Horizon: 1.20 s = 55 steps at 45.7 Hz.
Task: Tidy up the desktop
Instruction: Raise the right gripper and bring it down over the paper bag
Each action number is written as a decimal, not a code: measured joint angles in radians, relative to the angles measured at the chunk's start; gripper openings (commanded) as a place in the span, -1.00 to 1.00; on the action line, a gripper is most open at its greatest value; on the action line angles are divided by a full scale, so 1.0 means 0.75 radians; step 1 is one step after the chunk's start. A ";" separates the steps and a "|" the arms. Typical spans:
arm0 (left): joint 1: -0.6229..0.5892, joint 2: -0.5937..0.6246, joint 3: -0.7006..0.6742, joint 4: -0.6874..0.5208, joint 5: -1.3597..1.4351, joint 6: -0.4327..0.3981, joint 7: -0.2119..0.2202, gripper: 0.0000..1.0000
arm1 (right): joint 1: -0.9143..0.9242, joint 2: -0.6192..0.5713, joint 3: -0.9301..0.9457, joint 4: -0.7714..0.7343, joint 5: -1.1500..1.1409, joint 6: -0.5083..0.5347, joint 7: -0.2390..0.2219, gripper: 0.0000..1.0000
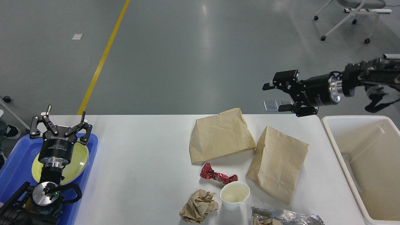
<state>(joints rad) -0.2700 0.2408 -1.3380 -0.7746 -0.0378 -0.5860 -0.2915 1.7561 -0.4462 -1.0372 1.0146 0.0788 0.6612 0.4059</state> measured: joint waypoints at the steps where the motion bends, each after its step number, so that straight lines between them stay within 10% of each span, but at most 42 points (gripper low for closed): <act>1: 0.000 0.000 0.000 0.000 0.000 0.000 0.000 0.92 | 0.041 0.035 -0.041 0.013 0.014 0.010 -0.008 1.00; 5: 0.000 0.000 0.000 0.000 0.000 0.000 0.000 0.92 | 0.203 0.154 -0.154 0.077 0.045 0.034 -0.111 1.00; 16: 0.000 0.000 0.000 0.000 0.000 0.000 0.000 0.92 | 0.577 0.371 -0.151 0.317 0.066 0.044 -0.765 1.00; 22: 0.000 0.000 0.000 0.000 0.000 0.000 0.000 0.93 | 0.793 0.402 -0.111 0.517 0.067 0.048 -0.933 1.00; 44: 0.000 0.000 -0.002 0.000 0.000 0.000 0.000 0.92 | 0.937 0.357 -0.096 0.770 0.083 0.028 -0.987 1.00; 55: 0.000 0.000 -0.002 0.000 0.000 0.000 0.000 0.92 | 0.463 0.455 -0.034 0.580 0.177 -0.385 -0.984 1.00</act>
<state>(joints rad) -0.2700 0.2410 -1.3393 -0.7746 -0.0376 -0.5860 -0.2914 2.1033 -0.1052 -1.0623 1.4498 0.2116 0.3724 -0.3317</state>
